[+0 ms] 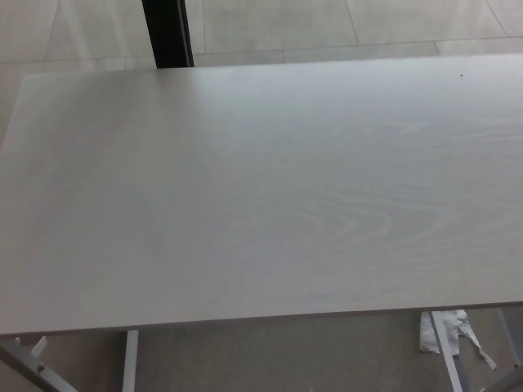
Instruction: Pick up a bottle and hand it
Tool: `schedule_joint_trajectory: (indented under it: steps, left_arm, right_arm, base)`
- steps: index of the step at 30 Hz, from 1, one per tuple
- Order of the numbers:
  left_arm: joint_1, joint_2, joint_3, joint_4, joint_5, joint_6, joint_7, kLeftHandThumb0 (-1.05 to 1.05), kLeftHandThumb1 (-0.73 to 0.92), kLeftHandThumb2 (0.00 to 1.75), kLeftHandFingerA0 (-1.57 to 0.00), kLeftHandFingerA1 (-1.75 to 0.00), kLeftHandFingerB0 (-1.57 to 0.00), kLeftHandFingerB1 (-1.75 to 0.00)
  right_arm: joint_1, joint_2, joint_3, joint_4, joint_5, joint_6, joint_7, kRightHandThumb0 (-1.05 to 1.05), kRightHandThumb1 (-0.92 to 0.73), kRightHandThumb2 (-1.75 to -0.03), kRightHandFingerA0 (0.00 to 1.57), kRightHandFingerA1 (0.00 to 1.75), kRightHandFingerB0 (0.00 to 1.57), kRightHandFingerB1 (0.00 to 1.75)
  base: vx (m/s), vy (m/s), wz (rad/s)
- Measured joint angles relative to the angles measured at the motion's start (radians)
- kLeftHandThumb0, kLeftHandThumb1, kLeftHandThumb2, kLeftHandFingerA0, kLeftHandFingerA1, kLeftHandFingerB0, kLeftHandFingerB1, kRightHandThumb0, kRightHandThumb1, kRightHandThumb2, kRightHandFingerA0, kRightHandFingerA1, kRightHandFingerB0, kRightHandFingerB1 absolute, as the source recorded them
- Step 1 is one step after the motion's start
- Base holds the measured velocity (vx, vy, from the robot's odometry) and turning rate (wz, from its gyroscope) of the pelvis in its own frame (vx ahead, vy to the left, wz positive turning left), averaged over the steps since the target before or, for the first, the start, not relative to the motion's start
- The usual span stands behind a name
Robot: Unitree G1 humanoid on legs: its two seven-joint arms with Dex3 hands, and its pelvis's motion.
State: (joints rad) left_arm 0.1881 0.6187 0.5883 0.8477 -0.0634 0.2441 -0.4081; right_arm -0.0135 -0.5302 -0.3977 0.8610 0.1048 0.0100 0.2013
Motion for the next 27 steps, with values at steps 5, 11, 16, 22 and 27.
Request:
schedule_joint_trajectory:
  steps: [5,11,16,22,27]
  left_arm:
    - [-0.003,0.008,-0.010,0.016,-0.018,-0.015,-0.001,-0.74,0.55,0.57,-0.45,-0.81,-0.40,-0.45]
    - [-0.006,0.008,0.004,-0.002,-0.049,-0.018,0.003,-0.73,0.58,0.58,-0.65,-0.72,-0.33,-0.44]
    - [-0.006,0.009,0.009,-0.006,-0.069,-0.014,0.003,-0.70,0.54,0.57,-0.60,-0.74,-0.41,-0.44]
    - [-0.008,0.010,0.017,-0.004,-0.092,0.003,0.003,-0.73,0.54,0.57,-0.89,-0.72,-0.27,-0.48]
    - [0.007,0.013,0.006,-0.014,-0.101,0.009,-0.005,-0.74,0.56,0.57,-0.67,-0.76,-0.31,-0.46]
  right_arm:
    - [-0.003,0.000,-0.001,0.007,0.002,0.000,0.001,-0.67,-0.51,-0.57,0.89,1.29,0.32,0.48]
    - [-0.004,0.000,-0.001,0.014,0.003,-0.001,0.002,-0.67,-0.40,-0.82,0.94,1.14,0.27,0.53]
    - [-0.005,0.000,-0.001,0.024,0.004,-0.004,0.003,-0.65,-0.51,-0.56,0.90,1.25,0.33,0.47]
    - [-0.006,0.000,0.000,0.035,0.004,-0.006,0.004,-0.64,-0.52,-0.57,0.92,1.23,0.33,0.46]
    - [-0.006,0.000,0.000,0.035,0.003,-0.010,0.004,-0.64,-0.53,-0.56,0.90,1.14,0.31,0.47]
  base:
    - [0.00,0.000,0.00]
    - [0.00,0.000,0.00]
    - [0.00,0.000,0.00]
    - [0.00,0.000,0.00]
    - [0.00,0.000,0.00]
